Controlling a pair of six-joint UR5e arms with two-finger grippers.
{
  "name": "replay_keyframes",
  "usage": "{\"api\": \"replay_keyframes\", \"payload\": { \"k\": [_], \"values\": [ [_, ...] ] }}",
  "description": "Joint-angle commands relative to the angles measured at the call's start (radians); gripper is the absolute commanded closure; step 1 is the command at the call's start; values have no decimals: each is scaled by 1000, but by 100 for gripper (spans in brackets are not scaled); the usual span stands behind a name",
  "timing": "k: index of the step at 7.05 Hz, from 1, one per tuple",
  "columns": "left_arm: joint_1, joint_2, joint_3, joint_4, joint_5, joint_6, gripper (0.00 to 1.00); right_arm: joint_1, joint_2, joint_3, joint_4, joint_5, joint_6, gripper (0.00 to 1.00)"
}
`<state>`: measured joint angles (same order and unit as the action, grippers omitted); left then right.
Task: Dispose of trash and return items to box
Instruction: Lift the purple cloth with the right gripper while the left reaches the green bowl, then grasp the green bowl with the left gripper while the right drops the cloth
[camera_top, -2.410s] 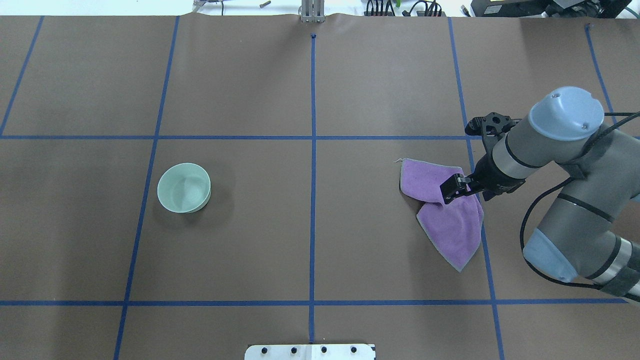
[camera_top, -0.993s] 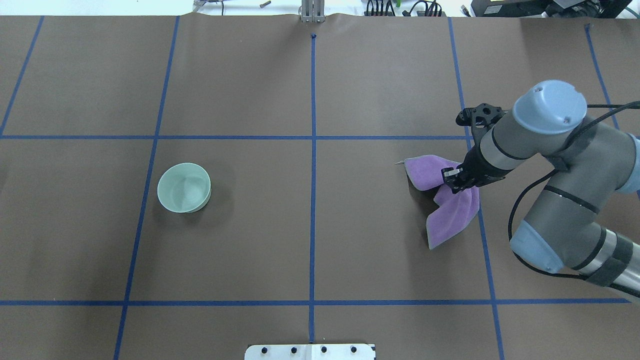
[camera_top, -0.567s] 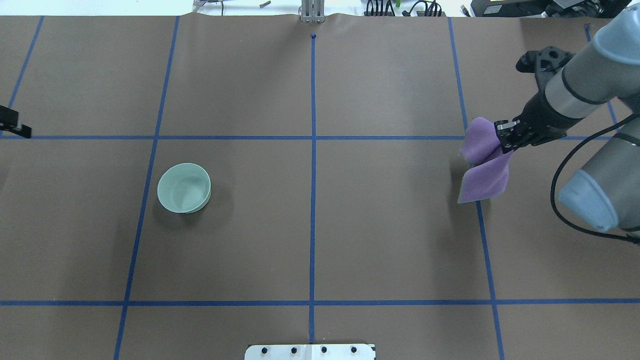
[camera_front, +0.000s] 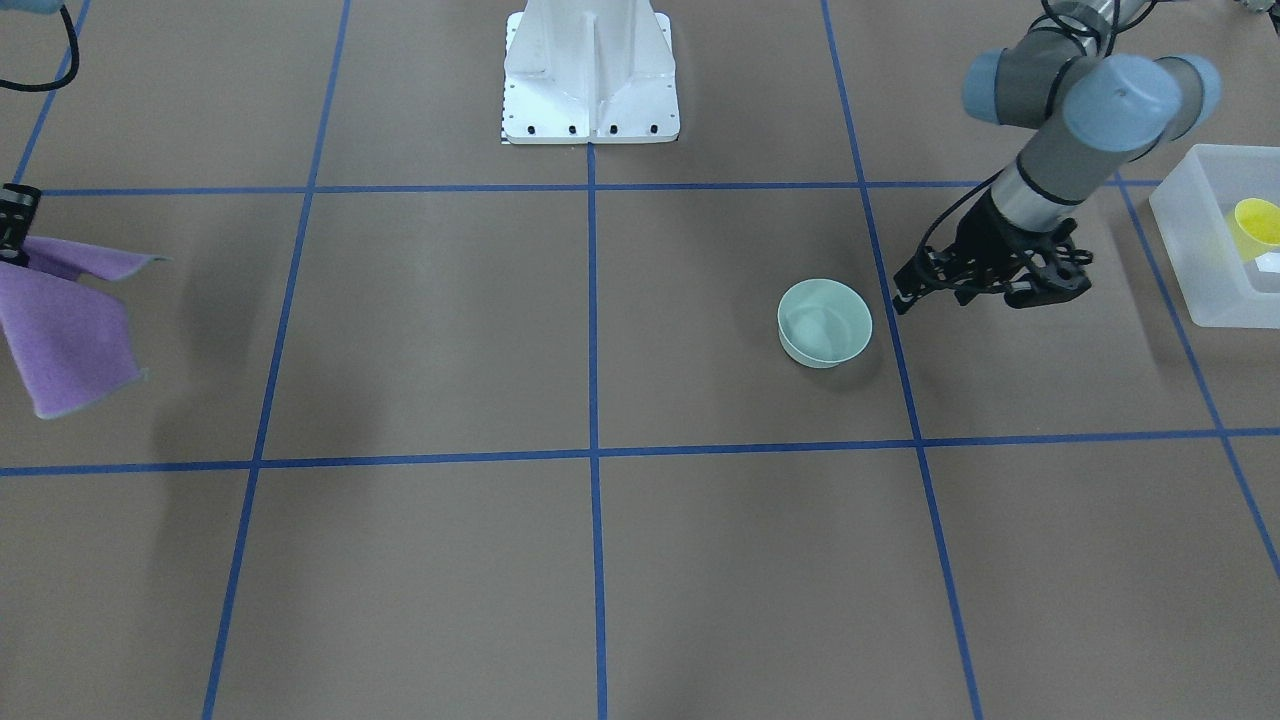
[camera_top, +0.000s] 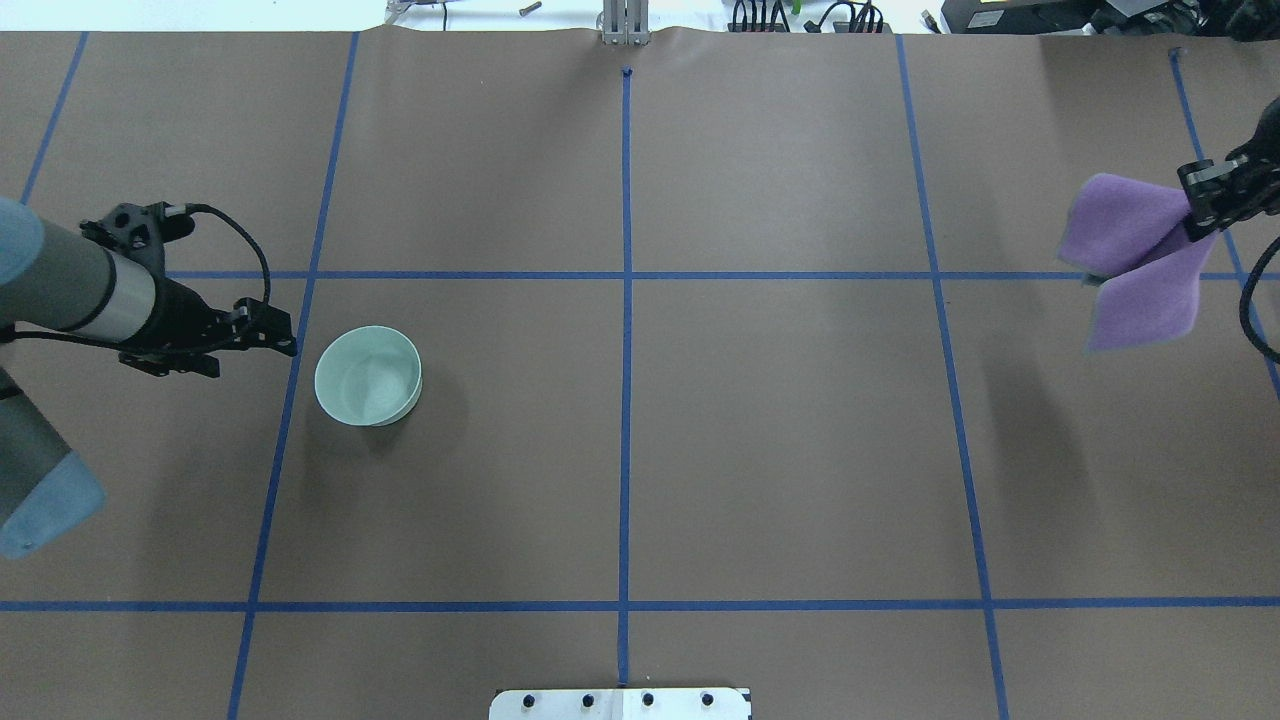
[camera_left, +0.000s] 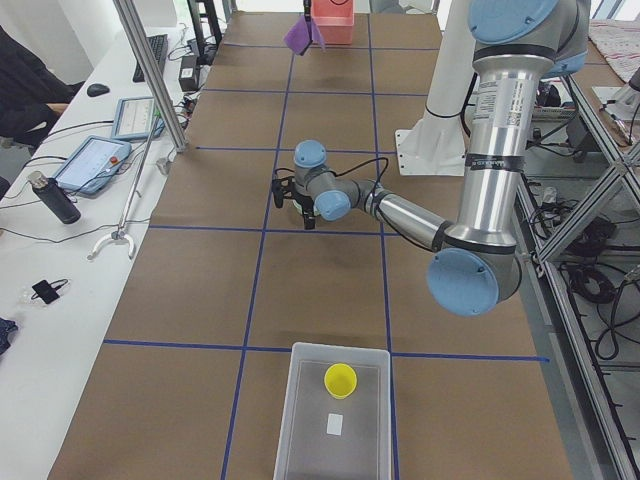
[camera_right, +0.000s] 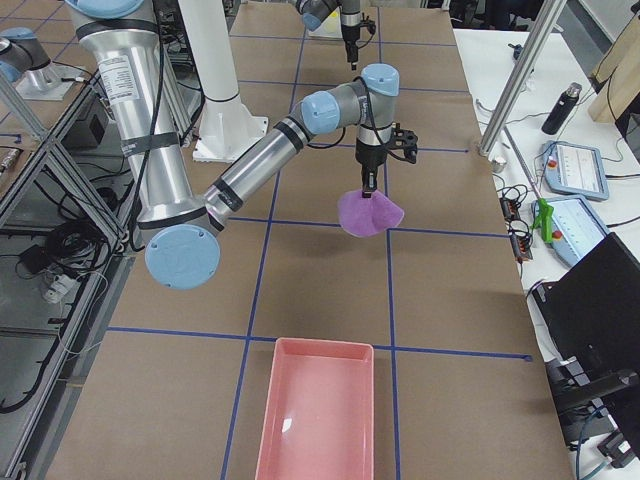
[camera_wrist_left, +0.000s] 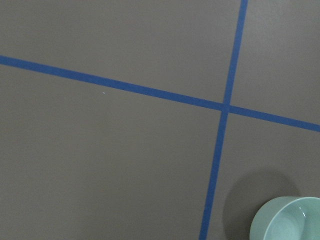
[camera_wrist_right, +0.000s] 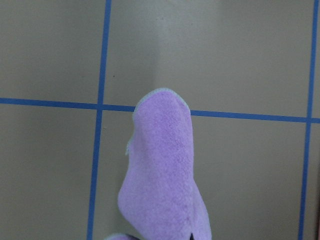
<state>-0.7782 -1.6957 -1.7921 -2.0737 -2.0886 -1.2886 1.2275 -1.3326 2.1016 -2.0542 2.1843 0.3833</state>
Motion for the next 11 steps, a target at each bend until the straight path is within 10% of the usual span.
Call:
{"api": "replay_keyframes", "payload": {
  "k": [1, 2, 4, 5, 11],
  "values": [
    [65, -48, 34, -2, 33, -50, 2, 116, -7, 5, -102, 0, -180, 100],
    [80, -71, 54, -2, 41, -52, 6, 156, -11, 2, -133, -3, -248, 100],
    [92, -91, 80, -3, 44, -55, 82, 210, -45, -3, -136, -14, -334, 100],
    [91, -88, 77, -3, 47, -55, 100, 231, -59, -5, -136, -8, -352, 100],
    [-33, -85, -119, 166, -160, -54, 100, 377, -192, -67, -121, -5, -607, 100]
  ]
}}
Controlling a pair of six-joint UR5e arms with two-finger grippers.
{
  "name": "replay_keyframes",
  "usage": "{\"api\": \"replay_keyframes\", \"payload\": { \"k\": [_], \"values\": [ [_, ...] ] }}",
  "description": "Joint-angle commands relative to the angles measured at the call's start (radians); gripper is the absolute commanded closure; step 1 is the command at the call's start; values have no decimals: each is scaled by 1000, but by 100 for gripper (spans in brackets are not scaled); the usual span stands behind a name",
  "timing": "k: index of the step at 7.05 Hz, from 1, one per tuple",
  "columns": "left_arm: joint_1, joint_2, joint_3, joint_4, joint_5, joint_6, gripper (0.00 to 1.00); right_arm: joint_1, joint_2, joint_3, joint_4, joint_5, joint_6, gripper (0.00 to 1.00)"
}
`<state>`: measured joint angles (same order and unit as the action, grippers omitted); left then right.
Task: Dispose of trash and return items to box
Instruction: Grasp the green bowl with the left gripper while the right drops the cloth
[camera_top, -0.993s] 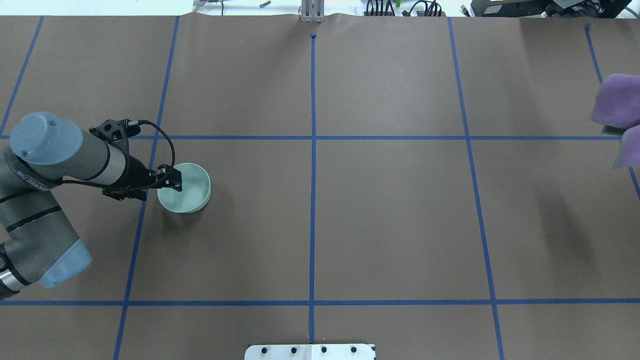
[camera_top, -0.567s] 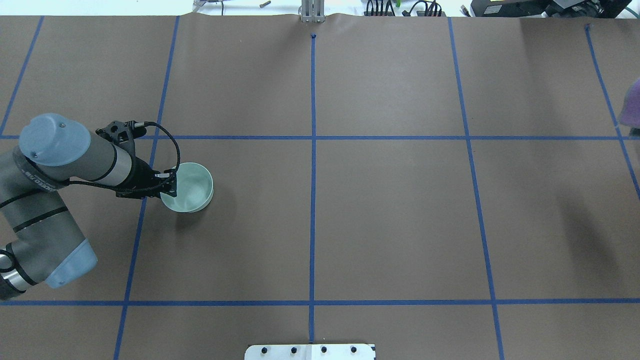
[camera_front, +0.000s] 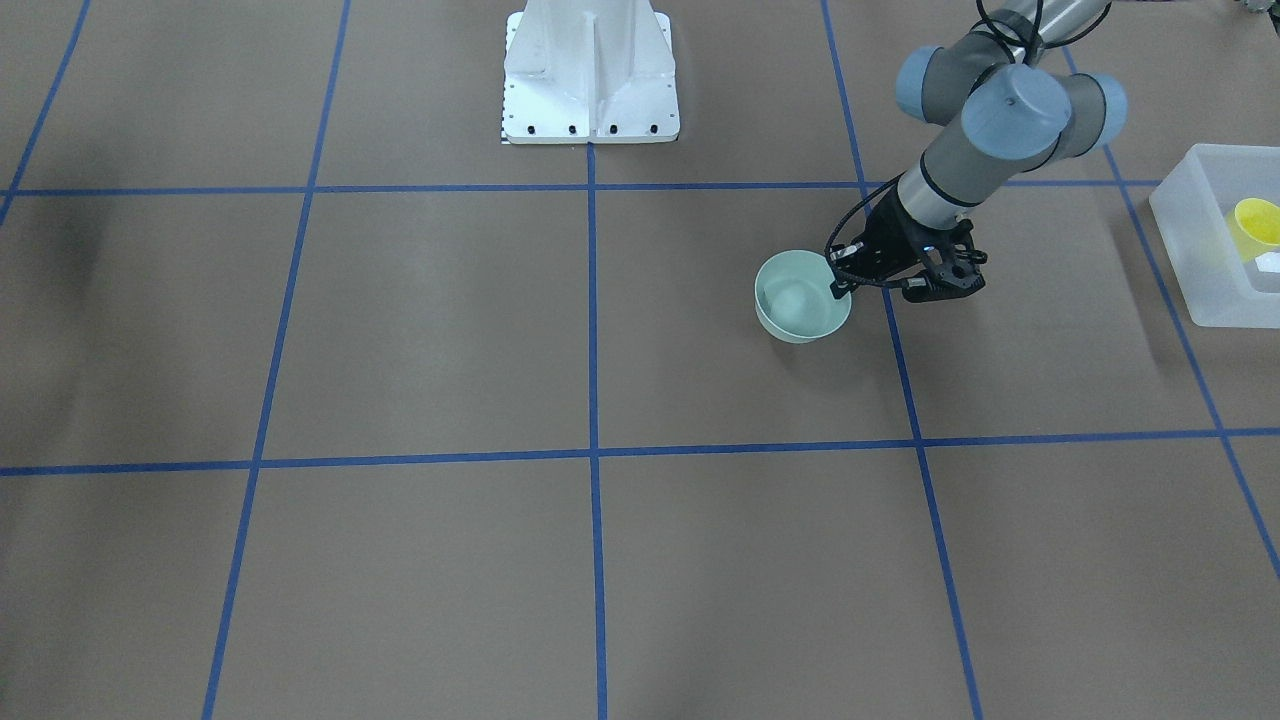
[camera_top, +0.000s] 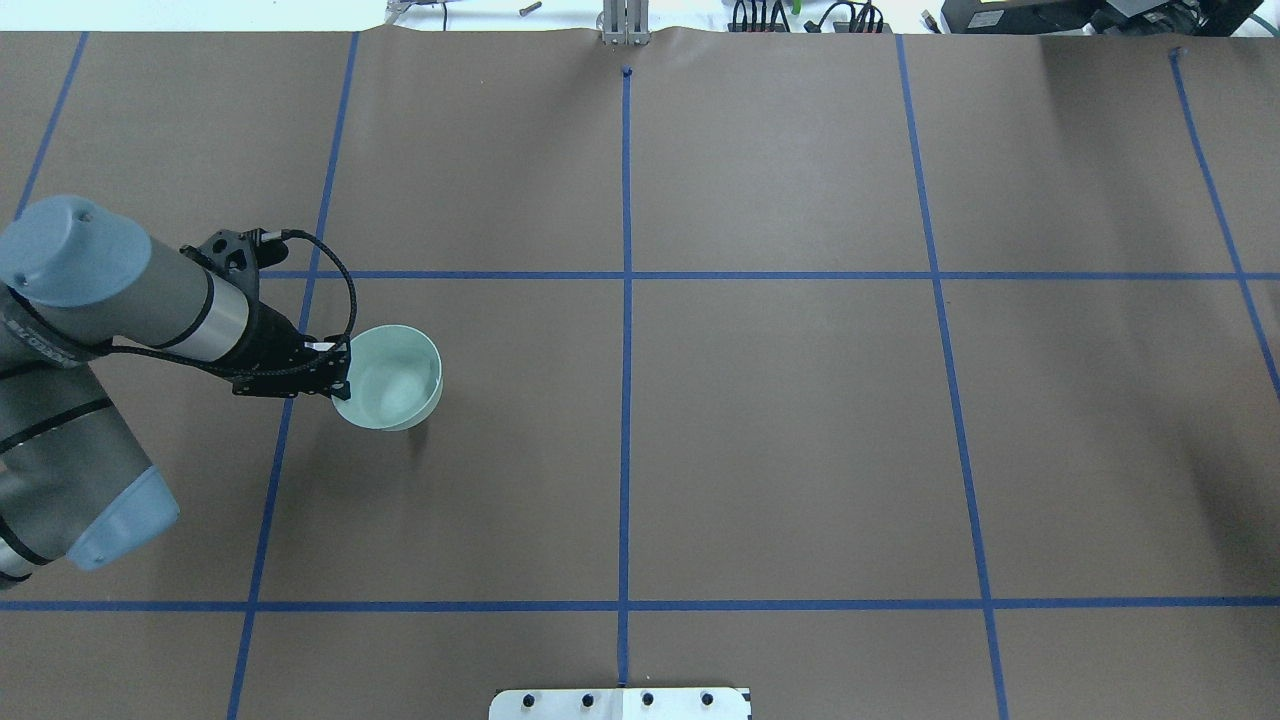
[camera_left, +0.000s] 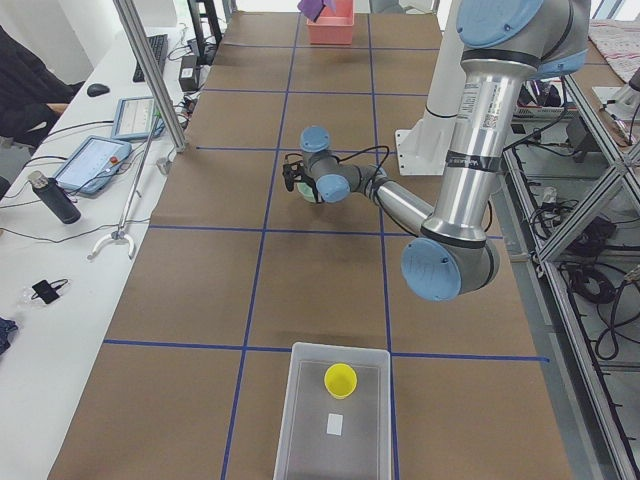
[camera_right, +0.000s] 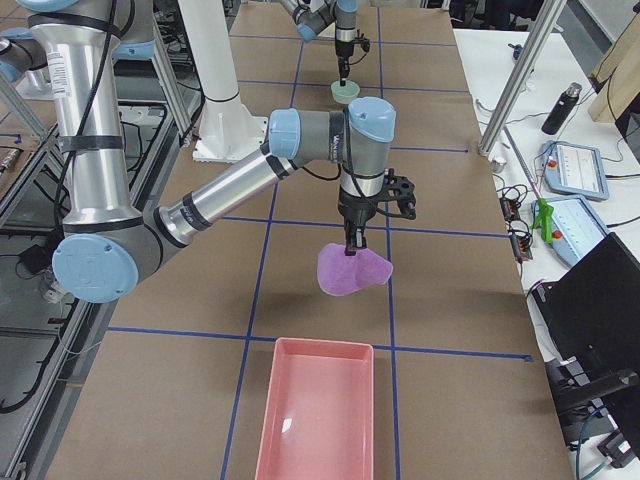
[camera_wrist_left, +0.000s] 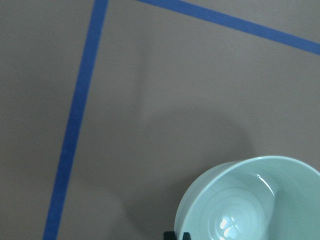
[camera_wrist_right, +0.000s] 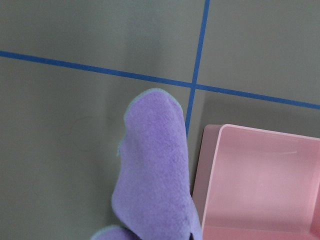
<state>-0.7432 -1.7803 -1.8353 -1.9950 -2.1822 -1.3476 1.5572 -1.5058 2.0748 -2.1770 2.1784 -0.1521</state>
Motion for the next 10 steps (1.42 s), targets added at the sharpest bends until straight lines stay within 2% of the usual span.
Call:
{"api": "replay_keyframes", "payload": {
  "k": [1, 2, 3, 5, 7, 8, 10],
  "values": [
    [-155, 1, -102, 117, -109, 22, 100, 81, -19, -95, 3, -2, -157, 100],
    [-232, 4, -90, 120, -184, 104, 100, 122, -16, -170, 29, -5, -228, 100],
    [-327, 10, -69, 169, -209, 248, 100, 159, -20, -300, 151, -5, -266, 100],
    [-465, 54, -65, 348, -215, 584, 100, 178, -51, -509, 371, -2, -282, 100],
    [-579, 119, -52, 416, -215, 831, 100, 187, -92, -531, 405, -12, -281, 99],
    [-647, 157, -15, 417, -217, 960, 100, 190, -97, -518, 405, -12, -281, 1],
    [-811, 196, 110, 418, -215, 1236, 100, 198, -117, -490, 476, -3, -262, 0]
  ]
}}
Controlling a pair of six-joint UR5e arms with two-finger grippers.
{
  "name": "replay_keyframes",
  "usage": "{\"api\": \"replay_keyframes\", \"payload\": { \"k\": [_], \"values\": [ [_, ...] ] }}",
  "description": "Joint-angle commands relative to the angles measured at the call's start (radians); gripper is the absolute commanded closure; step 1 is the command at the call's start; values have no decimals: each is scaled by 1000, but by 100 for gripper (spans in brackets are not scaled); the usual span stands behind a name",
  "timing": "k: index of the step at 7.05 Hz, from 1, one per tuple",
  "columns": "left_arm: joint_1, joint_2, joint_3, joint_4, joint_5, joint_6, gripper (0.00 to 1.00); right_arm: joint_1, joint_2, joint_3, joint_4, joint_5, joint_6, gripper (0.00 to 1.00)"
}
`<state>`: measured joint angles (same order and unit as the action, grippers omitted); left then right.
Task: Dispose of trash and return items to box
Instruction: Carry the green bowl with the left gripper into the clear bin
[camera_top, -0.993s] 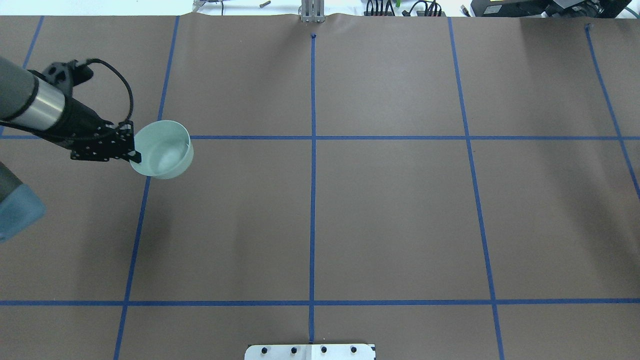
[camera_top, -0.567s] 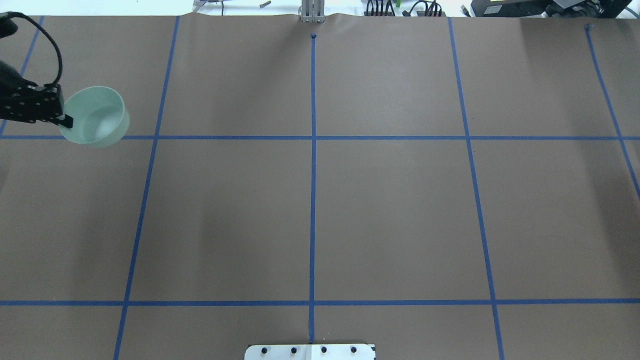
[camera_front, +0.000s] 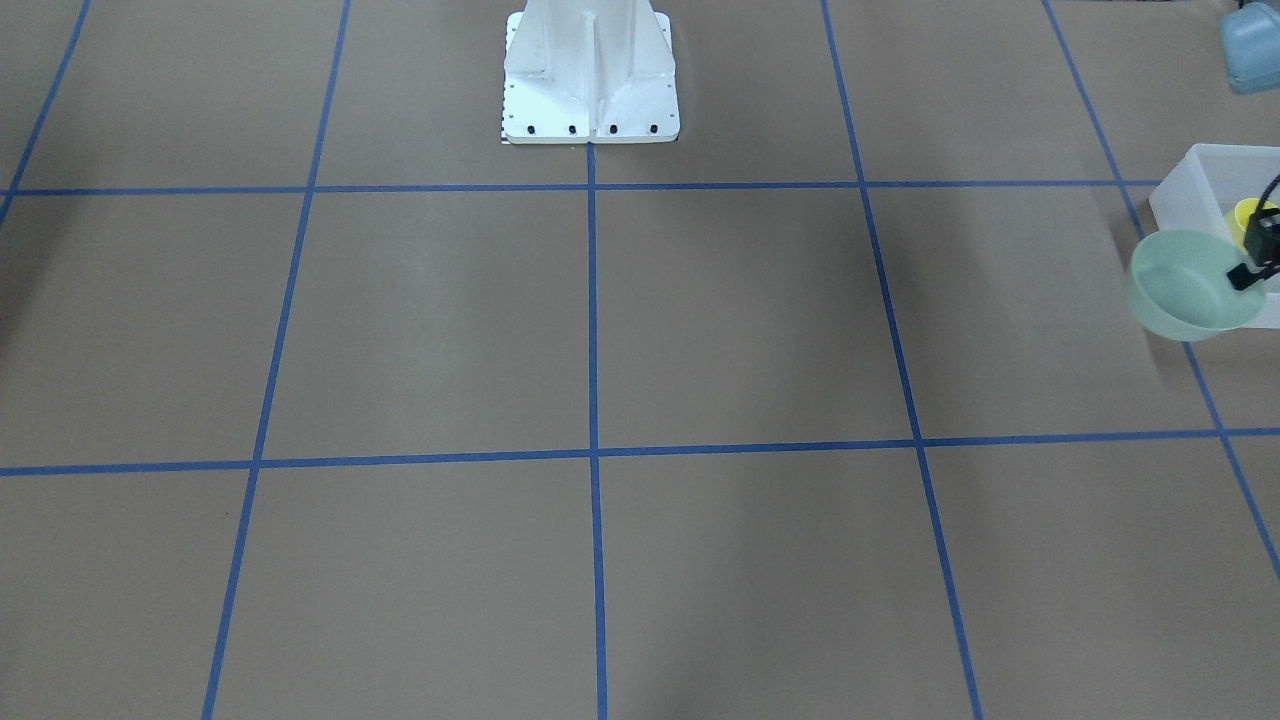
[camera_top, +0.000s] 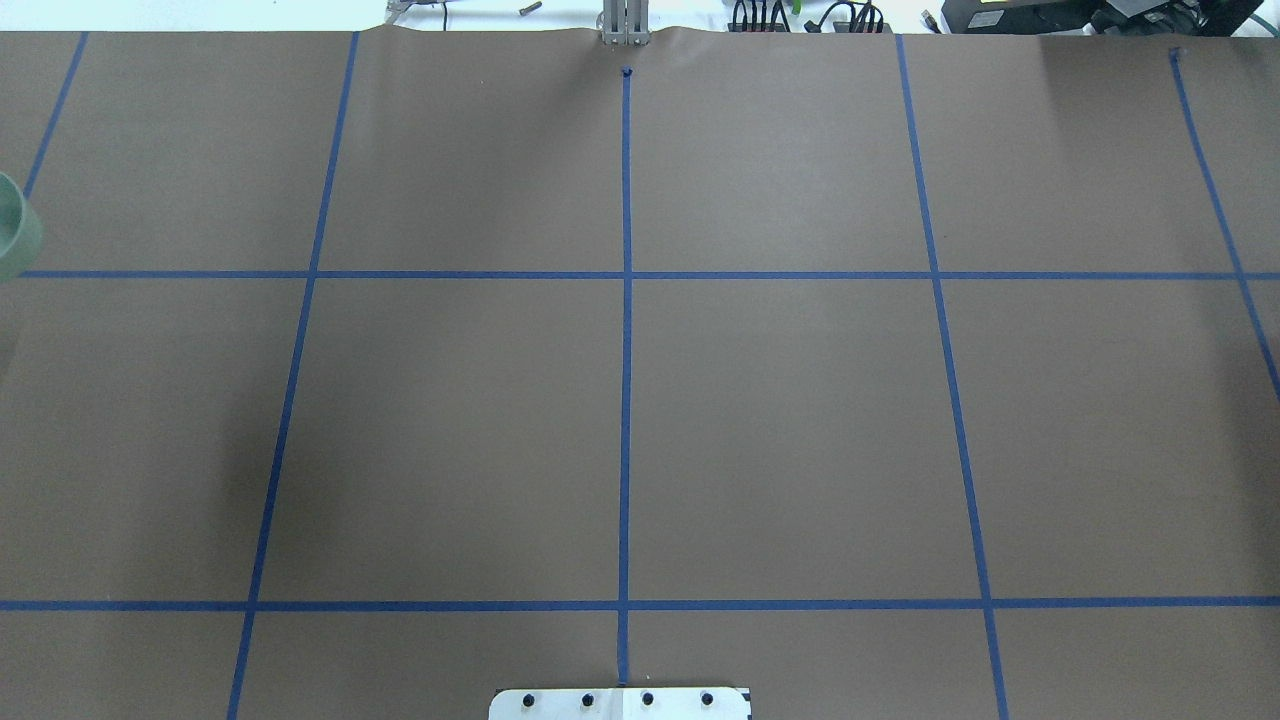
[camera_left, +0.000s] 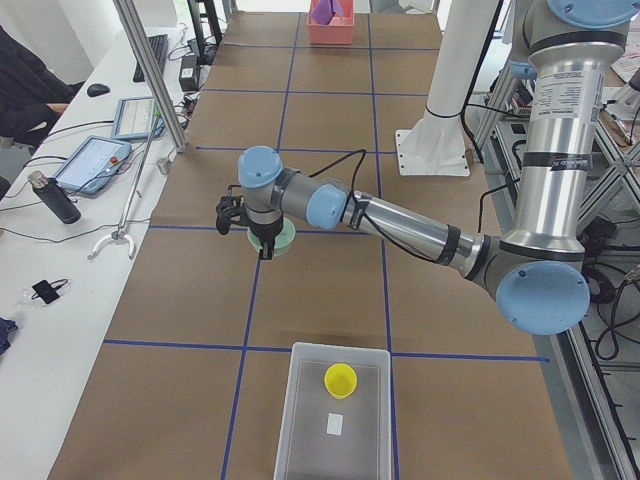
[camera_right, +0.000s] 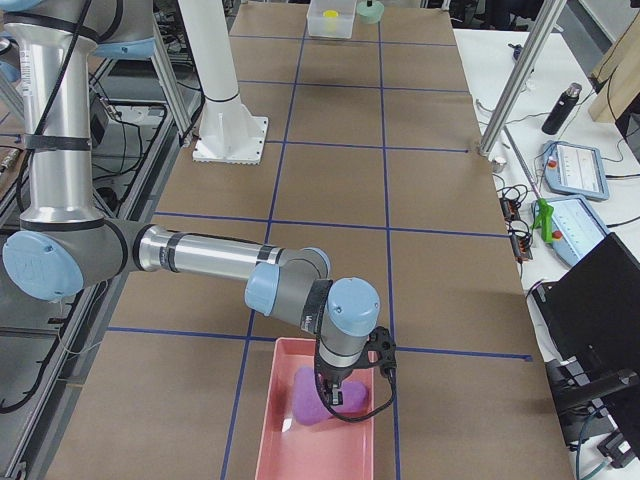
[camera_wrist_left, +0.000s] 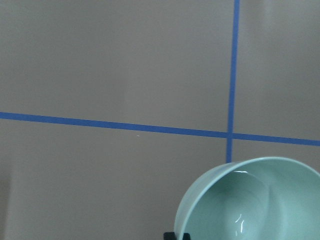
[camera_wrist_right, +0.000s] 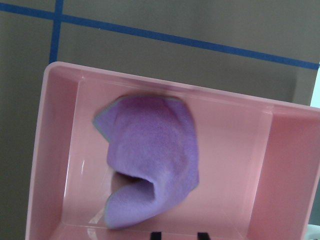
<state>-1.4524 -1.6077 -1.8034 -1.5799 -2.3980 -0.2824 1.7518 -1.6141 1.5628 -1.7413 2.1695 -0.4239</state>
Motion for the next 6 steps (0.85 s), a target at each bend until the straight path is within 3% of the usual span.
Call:
{"api": "replay_keyframes", "payload": {
  "k": [1, 3, 4, 6],
  "values": [
    [-177, 23, 151, 3, 2, 289, 100, 3, -30, 92, 39, 22, 20, 0],
    [-287, 22, 319, -2, 9, 409, 100, -23, -30, 225, 28, 146, 234, 0],
    [-325, 19, 417, -14, 10, 464, 100, -65, -29, 271, 29, 173, 325, 0],
    [-344, 22, 521, -15, 11, 514, 100, -176, -18, 400, 29, 174, 567, 0]
  ]
}}
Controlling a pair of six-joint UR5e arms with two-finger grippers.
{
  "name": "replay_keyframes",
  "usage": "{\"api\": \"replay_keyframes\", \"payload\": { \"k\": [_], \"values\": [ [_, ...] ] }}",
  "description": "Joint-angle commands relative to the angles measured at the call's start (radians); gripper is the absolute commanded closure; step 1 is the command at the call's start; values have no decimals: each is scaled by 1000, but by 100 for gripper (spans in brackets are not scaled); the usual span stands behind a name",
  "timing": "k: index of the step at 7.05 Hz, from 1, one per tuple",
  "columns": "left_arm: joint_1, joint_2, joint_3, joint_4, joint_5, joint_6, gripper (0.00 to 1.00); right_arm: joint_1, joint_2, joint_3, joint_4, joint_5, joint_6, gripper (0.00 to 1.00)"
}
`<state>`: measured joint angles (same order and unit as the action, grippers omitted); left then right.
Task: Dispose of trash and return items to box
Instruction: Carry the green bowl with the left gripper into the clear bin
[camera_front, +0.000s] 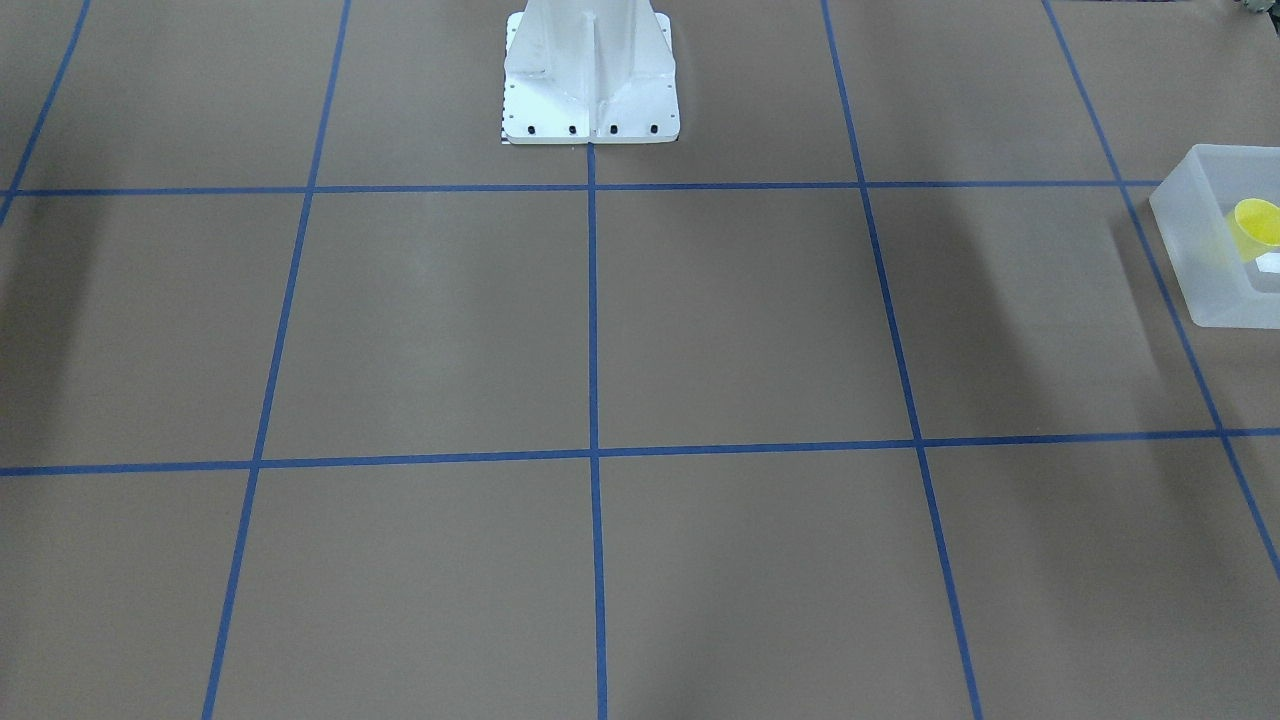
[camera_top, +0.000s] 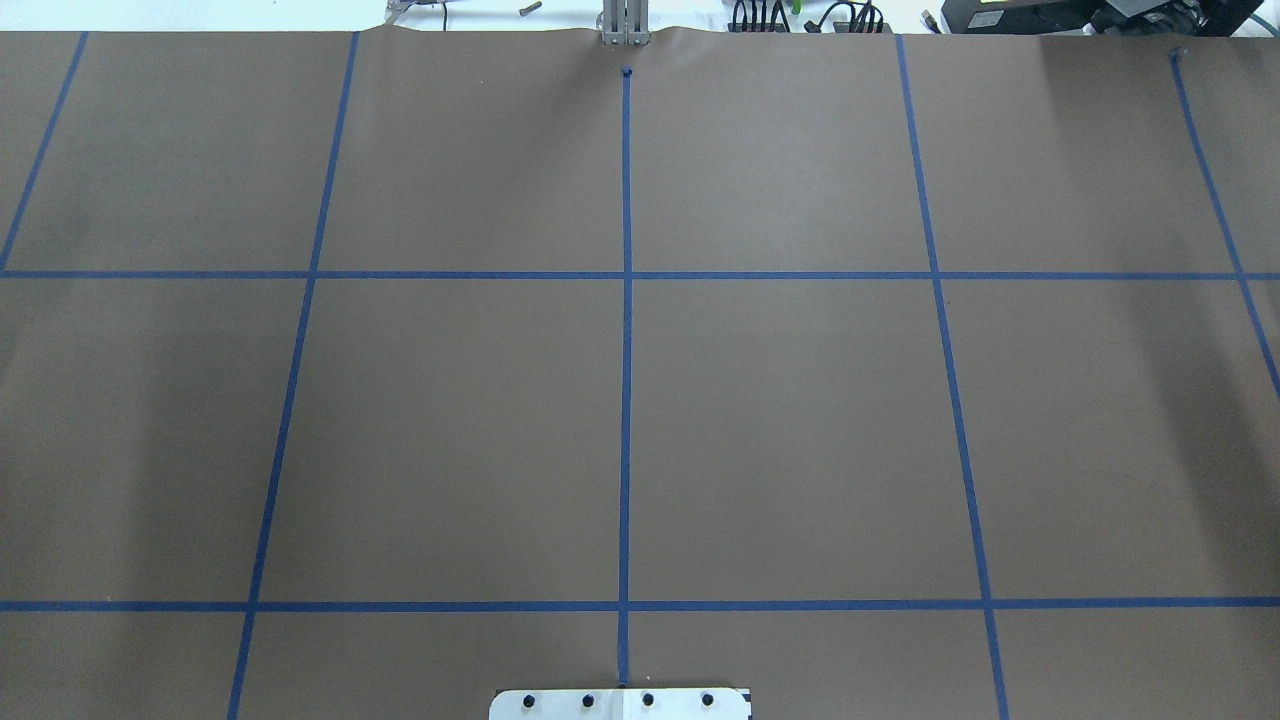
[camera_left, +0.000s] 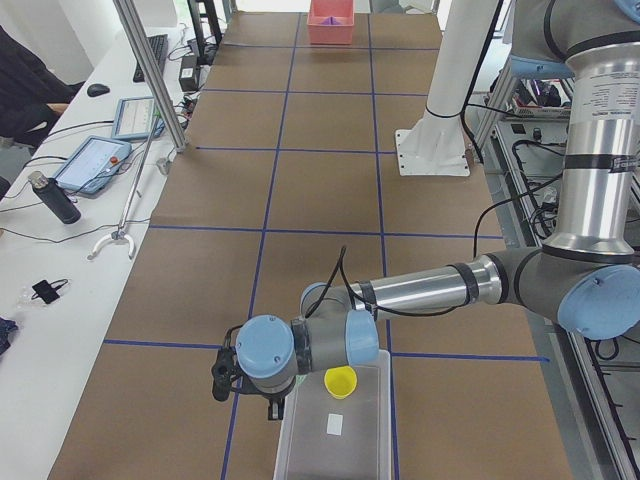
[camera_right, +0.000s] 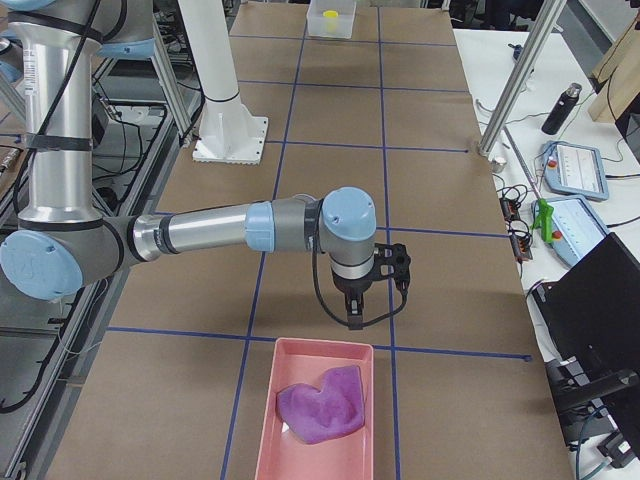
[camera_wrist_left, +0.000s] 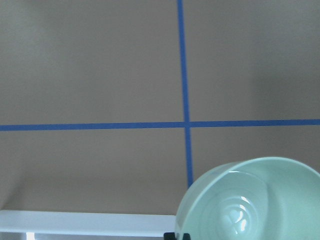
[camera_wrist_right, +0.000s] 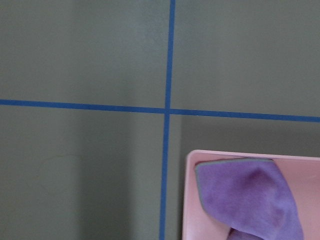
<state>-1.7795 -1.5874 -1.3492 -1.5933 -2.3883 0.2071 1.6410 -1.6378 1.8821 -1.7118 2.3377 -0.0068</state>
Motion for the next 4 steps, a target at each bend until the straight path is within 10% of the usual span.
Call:
{"api": "replay_keyframes", "payload": {
  "k": [1, 4],
  "values": [
    [-20, 1, 99, -19, 1, 26, 100, -85, 4, 119, -2, 8, 209, 0],
    [-23, 78, 183, -198, 58, 31, 100, -171, 6, 199, 0, 9, 359, 0]
  ]
}}
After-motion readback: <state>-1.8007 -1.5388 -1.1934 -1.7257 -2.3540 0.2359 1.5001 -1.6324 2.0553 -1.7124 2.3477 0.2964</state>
